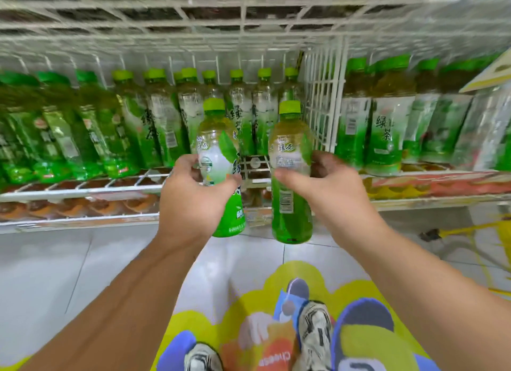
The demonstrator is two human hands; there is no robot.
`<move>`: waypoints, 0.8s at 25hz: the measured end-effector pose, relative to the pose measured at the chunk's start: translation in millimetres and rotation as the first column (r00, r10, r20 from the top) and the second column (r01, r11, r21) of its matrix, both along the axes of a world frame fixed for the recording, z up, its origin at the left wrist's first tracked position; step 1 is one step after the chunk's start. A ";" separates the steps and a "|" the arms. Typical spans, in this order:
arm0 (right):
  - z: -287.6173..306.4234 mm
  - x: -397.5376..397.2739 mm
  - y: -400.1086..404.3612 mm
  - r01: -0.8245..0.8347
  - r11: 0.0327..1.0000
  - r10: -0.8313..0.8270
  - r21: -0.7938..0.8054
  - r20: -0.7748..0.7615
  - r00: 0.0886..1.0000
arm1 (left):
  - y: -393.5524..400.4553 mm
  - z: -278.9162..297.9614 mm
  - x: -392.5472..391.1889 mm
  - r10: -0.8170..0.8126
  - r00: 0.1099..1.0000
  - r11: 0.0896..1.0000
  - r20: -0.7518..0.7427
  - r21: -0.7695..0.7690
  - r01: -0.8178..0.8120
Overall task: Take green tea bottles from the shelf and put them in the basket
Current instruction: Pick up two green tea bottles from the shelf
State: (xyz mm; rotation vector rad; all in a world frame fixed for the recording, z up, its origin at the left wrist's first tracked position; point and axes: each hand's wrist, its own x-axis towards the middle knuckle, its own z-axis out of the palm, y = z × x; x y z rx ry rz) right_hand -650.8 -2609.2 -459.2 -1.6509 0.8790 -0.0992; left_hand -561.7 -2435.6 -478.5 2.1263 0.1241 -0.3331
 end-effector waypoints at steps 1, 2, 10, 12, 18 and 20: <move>-4.4 11.7 -3.7 -0.008 1.000 0.008 -0.017 0.004 1.000 | -5.3 -2.5 9.3 -0.001 1.000 1.000 0.010 0.001 0.001; -9.5 23.5 -7.7 -0.026 0.999 0.026 -0.037 -0.008 1.000 | -9.8 -7.2 19.8 -0.011 1.000 1.000 0.024 -0.005 0.011; -43.1 103.6 -25.5 -0.030 0.999 0.033 -0.045 0.056 0.998 | -50.4 -41.4 90.9 -0.033 0.992 0.999 0.125 -0.004 0.034; -52.5 119.6 -29.2 -0.029 0.999 0.030 -0.039 0.048 0.998 | -53.0 -56.8 103.6 -0.063 0.986 0.997 0.156 0.054 0.055; -89.9 151.1 -31.2 -0.020 0.996 0.020 -0.087 -0.003 1.000 | -64.8 -78.3 120.2 -0.077 0.984 0.973 0.160 0.229 0.039; -98.0 158.5 -29.5 -0.004 0.997 0.003 -0.074 -0.008 1.000 | -70.2 -78.2 120.1 -0.074 0.984 0.975 0.160 0.220 0.037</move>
